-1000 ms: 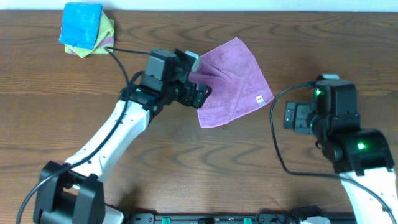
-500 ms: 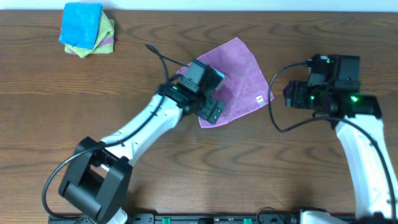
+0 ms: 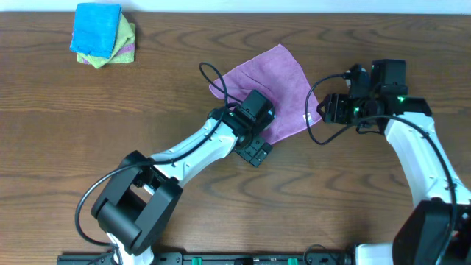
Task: Fold the cloth
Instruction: 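Reach both grippers to the cloth's near corners, then grasp the cloth's left and right edges with both grippers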
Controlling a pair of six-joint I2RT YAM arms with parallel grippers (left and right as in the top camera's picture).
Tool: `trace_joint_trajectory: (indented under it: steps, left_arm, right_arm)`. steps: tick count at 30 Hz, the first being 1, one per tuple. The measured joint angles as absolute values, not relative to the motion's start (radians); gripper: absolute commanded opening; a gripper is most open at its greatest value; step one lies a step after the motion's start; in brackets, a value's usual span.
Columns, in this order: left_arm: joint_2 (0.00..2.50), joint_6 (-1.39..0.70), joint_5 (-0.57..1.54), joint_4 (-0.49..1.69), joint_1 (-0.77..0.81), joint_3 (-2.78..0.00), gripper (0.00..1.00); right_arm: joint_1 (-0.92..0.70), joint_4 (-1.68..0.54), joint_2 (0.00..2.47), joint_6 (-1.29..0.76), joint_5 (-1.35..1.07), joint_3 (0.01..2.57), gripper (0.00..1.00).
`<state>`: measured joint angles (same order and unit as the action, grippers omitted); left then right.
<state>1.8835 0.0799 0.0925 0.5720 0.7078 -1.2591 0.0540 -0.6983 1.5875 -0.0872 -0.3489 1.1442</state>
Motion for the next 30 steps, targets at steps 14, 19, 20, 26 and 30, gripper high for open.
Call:
trace_joint_trajectory:
  steps: [14,19,20,26,30]
  left_arm:
    - [1.906,0.072,0.08,0.5,0.708,-1.259,0.38]
    - [1.951,0.025,0.078,0.496,0.708,-1.259,0.09]
    - [1.957,0.02,0.078,0.496,0.708,-1.259,0.06]
    - [1.96,0.0,0.078,0.493,0.708,-1.259,0.06]
    - [1.96,-0.001,0.078,0.493,0.708,-1.259,0.06]
  right_arm:
    - [0.056,-0.693,1.598,-0.084,-0.353,1.144,0.5]
    - [0.056,-0.694,1.598,-0.08,-0.36,1.144,0.01]
    - [0.056,-0.695,1.598,-0.08,-0.361,1.144,0.02]
    - [0.051,-0.693,1.601,-0.079,-0.362,1.144,0.02]
    - [0.029,-0.667,1.648,-0.078,-0.363,1.144,0.01]
